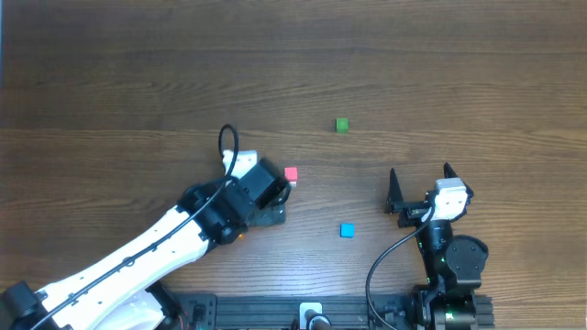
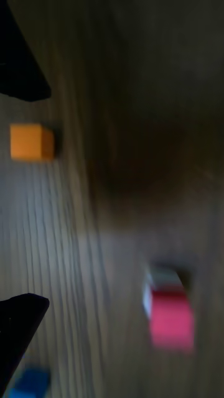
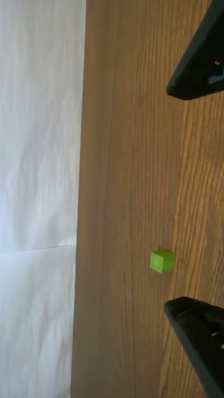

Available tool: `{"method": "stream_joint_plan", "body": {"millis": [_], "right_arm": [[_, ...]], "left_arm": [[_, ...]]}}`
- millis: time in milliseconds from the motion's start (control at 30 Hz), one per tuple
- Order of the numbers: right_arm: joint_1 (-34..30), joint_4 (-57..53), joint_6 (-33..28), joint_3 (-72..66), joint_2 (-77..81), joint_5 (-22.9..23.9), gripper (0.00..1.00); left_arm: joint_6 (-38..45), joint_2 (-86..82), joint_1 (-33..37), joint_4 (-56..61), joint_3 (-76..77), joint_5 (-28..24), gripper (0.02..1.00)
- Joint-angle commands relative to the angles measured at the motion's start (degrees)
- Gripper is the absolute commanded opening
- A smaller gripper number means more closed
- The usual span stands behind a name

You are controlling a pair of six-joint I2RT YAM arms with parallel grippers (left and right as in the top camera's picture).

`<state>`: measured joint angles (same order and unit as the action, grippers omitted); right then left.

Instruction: Stack Cubes

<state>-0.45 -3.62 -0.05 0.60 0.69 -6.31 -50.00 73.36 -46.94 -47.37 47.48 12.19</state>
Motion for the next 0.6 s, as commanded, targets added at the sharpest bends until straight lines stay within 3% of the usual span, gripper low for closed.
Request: {"method": "stream_joint_plan", "body": {"millis": [33,367,600], "right_arm": [[-0.4,-0.2,-0.2,-0.3,-0.3,0.2,0.993],[-0.4,-0.2,-0.2,-0.3,-0.3,0.2,0.991],[-0.4,-0.2,-0.2,-0.3,-0.3,0.2,0.993]], "left_arm": [[-0.2,-1.6,1.9,0.0,-5.3,1.2,1.0],[-0.2,-1.5,2.2,9.5,-13.5,-1.9,1.0],[-0.2,-0.1,2.2,9.9,-14.6,-3.7,0.976]]}}
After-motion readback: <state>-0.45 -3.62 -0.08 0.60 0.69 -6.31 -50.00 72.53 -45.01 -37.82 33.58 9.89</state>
